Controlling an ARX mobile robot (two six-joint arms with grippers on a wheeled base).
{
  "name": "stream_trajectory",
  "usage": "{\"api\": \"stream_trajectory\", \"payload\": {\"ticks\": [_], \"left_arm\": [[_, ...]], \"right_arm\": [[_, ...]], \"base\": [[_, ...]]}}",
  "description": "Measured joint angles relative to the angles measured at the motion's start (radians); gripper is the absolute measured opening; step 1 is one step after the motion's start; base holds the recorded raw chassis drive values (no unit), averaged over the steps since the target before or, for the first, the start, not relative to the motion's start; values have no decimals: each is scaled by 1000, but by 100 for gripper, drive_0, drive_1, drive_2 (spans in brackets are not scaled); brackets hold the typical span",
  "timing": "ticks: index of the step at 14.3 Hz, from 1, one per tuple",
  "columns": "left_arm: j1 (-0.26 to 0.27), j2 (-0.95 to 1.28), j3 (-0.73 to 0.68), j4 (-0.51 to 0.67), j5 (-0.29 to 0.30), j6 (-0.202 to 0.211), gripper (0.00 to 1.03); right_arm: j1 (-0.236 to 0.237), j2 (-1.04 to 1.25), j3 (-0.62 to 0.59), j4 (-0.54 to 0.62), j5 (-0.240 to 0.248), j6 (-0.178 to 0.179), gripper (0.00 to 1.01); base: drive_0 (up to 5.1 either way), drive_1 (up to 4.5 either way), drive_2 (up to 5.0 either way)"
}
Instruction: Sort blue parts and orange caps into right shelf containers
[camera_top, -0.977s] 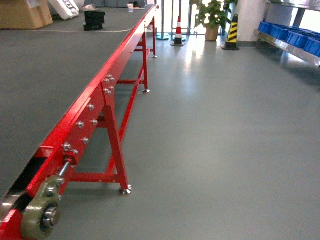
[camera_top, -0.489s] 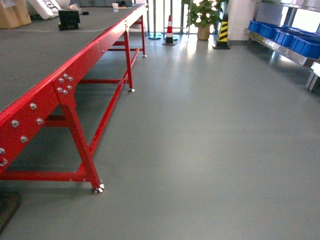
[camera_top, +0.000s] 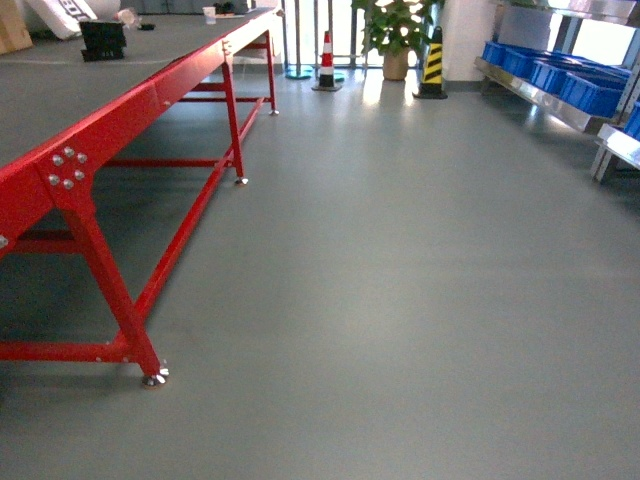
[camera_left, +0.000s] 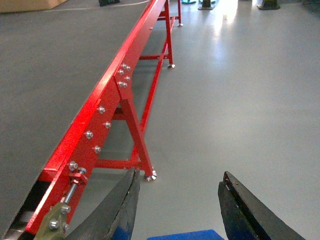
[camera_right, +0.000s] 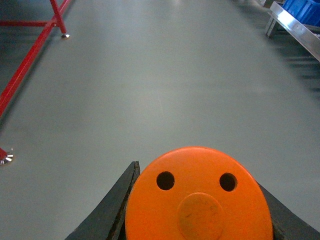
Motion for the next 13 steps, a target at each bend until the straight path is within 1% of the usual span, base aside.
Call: {"api": "stream_trajectory", "payload": {"ticks": [4, 7, 8, 13], "left_arm": [[1, 0, 0, -4, -1, 0, 43], [-5, -4, 0, 0, 8, 0, 43], [-2, 1, 0, -3, 3, 0, 43], [2, -3, 0, 0, -1, 0, 43]], "right_arm": [[0, 0, 0, 0, 0, 0, 44], [-9, 0, 0, -2, 8, 0, 44], [-6, -1, 0, 2, 6, 0, 44], [-5, -2, -1, 4, 3, 0, 44]], "base": [[472, -231, -231], [0, 0, 0], [17, 279, -245], [-13, 420, -447]]}}
